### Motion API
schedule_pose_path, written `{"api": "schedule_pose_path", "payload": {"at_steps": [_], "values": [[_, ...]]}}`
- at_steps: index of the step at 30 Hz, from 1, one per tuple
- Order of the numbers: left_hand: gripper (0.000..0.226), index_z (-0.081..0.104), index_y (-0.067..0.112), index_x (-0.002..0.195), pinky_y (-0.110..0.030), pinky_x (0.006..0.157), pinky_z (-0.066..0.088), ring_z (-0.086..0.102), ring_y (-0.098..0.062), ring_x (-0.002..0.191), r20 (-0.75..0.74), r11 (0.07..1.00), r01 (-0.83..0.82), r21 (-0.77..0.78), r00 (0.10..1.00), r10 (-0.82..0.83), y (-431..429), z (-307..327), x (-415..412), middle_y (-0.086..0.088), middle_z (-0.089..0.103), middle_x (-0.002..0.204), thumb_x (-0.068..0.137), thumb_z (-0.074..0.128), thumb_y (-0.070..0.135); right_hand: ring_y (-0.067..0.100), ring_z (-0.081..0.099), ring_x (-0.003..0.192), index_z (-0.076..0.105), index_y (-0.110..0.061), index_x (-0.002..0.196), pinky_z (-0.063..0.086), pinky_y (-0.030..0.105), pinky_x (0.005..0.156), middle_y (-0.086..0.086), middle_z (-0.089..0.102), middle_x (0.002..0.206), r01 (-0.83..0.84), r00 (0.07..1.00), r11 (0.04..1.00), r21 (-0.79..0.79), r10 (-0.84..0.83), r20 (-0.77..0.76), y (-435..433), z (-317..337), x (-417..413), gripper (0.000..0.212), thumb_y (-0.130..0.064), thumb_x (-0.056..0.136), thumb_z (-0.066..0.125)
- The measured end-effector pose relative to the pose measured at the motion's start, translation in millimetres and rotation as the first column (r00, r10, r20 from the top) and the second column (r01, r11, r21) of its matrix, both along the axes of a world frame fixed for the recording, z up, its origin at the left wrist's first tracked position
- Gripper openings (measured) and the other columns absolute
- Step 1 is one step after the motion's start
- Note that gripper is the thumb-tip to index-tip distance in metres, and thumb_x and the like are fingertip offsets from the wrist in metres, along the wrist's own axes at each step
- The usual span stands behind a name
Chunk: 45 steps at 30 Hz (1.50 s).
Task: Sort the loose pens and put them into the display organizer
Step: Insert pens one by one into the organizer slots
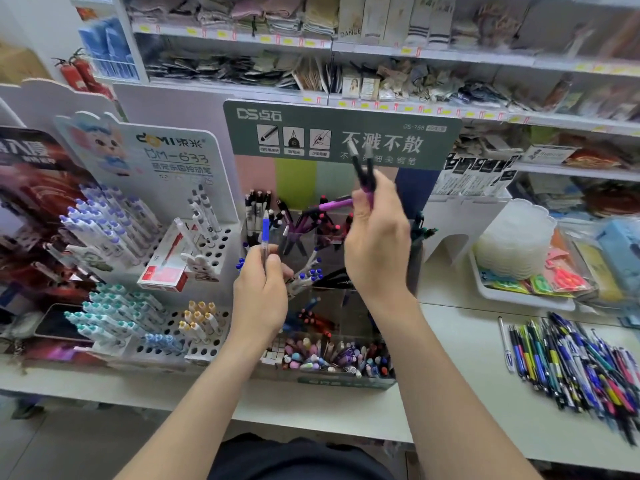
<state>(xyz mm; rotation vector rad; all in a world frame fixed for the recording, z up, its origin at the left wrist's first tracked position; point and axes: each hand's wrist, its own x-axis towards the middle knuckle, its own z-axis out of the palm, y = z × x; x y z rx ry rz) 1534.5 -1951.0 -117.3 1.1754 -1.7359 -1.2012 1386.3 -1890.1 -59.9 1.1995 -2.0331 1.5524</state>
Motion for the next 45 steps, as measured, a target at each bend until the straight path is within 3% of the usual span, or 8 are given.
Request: {"api": "schedule_pose_path", "payload": {"at_steps": [5,10,18,23,29,37,41,45], "values": [[0.017,0.054,0.028,0.117,-0.045,0.069,0.048,0.062,-0.018,0.071,-0.125,0.994,0.052,0.097,0.991,-0.040,-21.3,-0.9,0.9,0.010,0.074,0.098,0.114,0.038,0.029,0.035,0.071,0.074,0.055,-0.008,0.138,0.041,0.036,0.050,0.009,0.066,0.110,0.060,0.881,0.861,0.504,0.192,-0.433,-36.2,-4.5,-1.4,0.030,-0.018,0.110,0.049],[0.016,0.052,0.032,0.112,-0.046,0.080,0.045,0.068,-0.018,0.081,-0.162,0.983,0.104,0.150,0.984,-0.079,-38.8,9.2,-1.2,0.012,0.061,0.085,0.115,0.035,0.031,0.040,0.072,0.091,0.048,-0.009,0.125,0.037,0.041,0.060,0.010,0.066,0.109,0.225,0.817,0.522,0.823,0.359,-0.451,-37.9,21.0,3.0,0.024,-0.004,0.102,0.050],[0.015,0.055,0.026,0.109,-0.038,0.072,0.045,0.063,-0.009,0.070,-0.139,0.988,0.096,0.123,0.987,-0.079,-59.9,28.7,-6.0,-0.011,0.066,0.093,0.114,0.040,0.028,0.037,0.061,0.081,0.028,-0.013,0.154,0.037,0.041,0.062,0.011,0.071,0.113,0.300,0.808,0.340,0.891,0.406,-0.427,-55.0,43.2,7.6,0.051,-0.011,0.106,0.046],[0.018,0.056,0.017,0.112,-0.034,0.067,0.043,0.054,-0.013,0.069,-0.109,0.986,0.115,0.120,0.989,-0.102,-63.2,36.5,-6.6,-0.008,0.059,0.085,0.114,0.041,0.024,0.039,0.068,0.102,0.066,-0.017,0.123,0.041,0.041,0.071,0.010,0.069,0.117,0.279,0.798,0.241,0.930,0.481,-0.364,-70.8,50.8,7.7,0.023,-0.016,0.101,0.058],[0.015,0.057,0.027,0.111,-0.038,0.074,0.048,0.058,-0.017,0.074,-0.144,0.984,0.081,0.159,0.988,-0.058,-59.6,28.8,7.4,-0.009,0.061,0.085,0.113,0.042,0.026,0.037,0.063,0.102,0.069,-0.021,0.107,0.057,0.045,0.081,0.007,0.058,0.107,-0.059,0.876,0.390,0.919,0.462,-0.140,-81.9,43.1,-10.9,0.026,-0.017,0.082,0.077],[0.020,0.058,0.026,0.125,-0.035,0.071,0.047,0.058,-0.013,0.073,-0.158,0.961,0.110,0.254,0.985,-0.072,-58.4,23.4,22.6,-0.003,0.071,0.097,0.111,0.046,0.019,0.025,0.064,0.115,0.074,-0.021,0.131,0.054,0.045,0.103,0.003,0.073,0.124,-0.202,0.913,0.552,0.809,0.406,-0.049,-64.4,33.3,-16.3,0.042,-0.011,0.090,0.077],[0.018,0.055,0.021,0.125,-0.028,0.060,0.044,0.056,-0.015,0.068,-0.263,0.914,0.271,0.301,0.945,-0.193,-53.9,32.0,29.6,-0.002,0.073,0.090,0.112,0.046,0.012,0.005,0.062,0.083,0.079,-0.015,0.115,0.055,0.023,0.085,-0.003,0.075,0.101,-0.161,0.978,0.912,0.378,0.199,-0.064,-41.9,19.2,11.5,0.027,-0.005,0.092,0.068],[0.015,0.045,0.013,0.128,-0.023,0.051,0.038,0.050,-0.014,0.060,-0.318,0.857,0.415,0.305,0.893,-0.318,-45.5,36.2,30.7,0.002,0.066,0.073,0.113,0.046,0.010,0.002,0.067,0.068,0.078,-0.025,0.093,0.049,0.018,0.066,-0.012,0.074,0.073,-0.312,0.919,0.890,0.333,0.193,0.345,-24.7,3.4,49.2,0.017,-0.031,0.103,0.065]]}}
